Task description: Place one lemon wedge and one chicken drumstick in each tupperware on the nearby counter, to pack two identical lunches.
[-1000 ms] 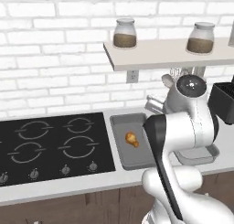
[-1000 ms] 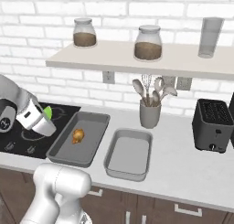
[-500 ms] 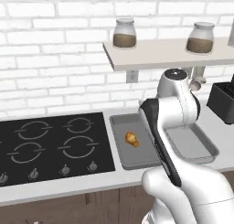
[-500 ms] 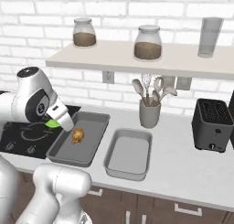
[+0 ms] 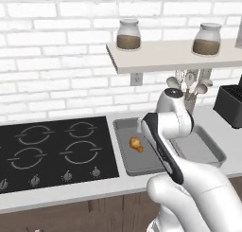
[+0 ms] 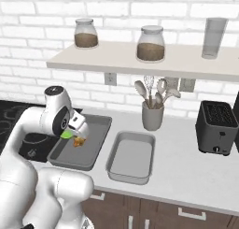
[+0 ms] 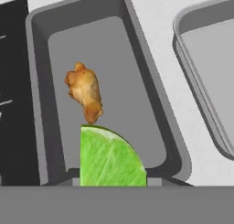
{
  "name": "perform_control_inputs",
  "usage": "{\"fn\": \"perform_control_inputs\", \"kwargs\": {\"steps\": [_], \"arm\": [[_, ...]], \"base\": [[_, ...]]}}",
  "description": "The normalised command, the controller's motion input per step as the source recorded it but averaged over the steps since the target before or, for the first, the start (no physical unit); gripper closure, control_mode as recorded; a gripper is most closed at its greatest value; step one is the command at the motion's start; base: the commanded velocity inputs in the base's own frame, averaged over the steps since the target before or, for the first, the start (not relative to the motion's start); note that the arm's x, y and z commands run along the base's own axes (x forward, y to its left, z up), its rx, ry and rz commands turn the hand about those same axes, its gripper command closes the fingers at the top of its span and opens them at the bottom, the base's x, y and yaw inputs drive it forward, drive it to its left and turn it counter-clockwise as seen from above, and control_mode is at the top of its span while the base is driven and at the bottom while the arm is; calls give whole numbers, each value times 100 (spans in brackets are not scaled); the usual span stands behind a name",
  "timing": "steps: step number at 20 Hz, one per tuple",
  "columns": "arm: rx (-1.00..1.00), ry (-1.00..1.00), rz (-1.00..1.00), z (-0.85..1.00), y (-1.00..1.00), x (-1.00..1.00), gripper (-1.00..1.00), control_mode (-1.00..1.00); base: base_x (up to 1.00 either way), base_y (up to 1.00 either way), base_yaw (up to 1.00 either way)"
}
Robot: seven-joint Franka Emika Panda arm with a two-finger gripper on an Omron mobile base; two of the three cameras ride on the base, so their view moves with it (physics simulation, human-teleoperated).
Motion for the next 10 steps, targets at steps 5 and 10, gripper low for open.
{"fn": "perform_control_inputs", "kwargs": {"steps": [5, 10], "arm": [[0, 16, 18, -37, 0, 70, 100, -100], [-1, 22, 16, -35, 3, 92, 100, -100]], "base": [[0, 0, 0], [0, 0, 0]]}}
